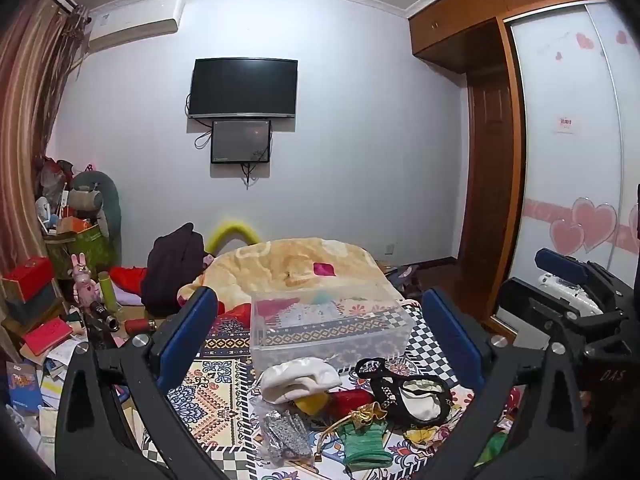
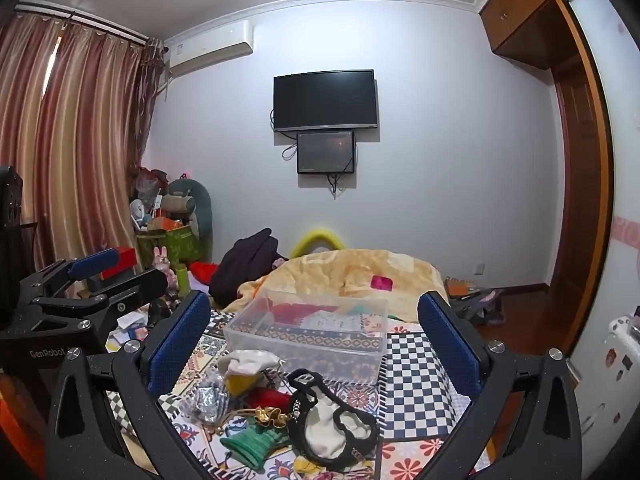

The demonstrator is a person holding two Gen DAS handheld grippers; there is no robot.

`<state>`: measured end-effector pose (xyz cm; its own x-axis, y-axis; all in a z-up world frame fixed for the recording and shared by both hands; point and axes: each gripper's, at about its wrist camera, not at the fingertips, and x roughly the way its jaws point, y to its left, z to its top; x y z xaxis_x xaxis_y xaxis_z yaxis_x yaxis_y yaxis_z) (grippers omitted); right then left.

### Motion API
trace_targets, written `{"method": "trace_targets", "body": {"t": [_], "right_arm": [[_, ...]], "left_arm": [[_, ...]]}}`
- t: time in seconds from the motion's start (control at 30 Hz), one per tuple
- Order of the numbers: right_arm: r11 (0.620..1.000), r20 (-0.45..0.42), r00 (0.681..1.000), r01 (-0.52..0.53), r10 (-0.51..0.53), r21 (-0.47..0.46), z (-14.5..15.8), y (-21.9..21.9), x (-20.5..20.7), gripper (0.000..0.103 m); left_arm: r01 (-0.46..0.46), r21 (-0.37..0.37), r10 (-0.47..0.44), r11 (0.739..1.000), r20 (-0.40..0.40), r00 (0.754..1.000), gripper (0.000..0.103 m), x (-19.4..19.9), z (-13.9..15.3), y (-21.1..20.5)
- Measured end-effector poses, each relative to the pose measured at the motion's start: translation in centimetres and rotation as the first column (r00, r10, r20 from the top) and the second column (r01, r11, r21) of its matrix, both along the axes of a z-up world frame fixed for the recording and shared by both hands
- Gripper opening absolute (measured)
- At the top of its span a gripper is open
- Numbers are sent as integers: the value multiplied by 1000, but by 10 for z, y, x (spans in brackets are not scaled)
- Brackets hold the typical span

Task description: Organize soft objects

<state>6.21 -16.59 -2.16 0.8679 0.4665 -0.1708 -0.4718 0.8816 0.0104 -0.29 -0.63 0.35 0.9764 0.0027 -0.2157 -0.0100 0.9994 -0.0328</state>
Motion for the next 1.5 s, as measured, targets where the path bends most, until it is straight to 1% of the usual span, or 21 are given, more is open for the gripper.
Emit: {"method": "trace_targets", "body": {"t": [0.63, 1.5], "right_arm": [[1000, 3, 1000, 3, -3, 9, 4, -1, -1, 103], [1000, 6, 1000, 4, -5, 10, 6, -2, -3, 103]], "left_arm": [[14, 15, -14, 1000, 5, 1000, 103, -4, -2, -4], [25, 9, -25, 1000, 8, 1000, 103, -6, 1, -4]]}}
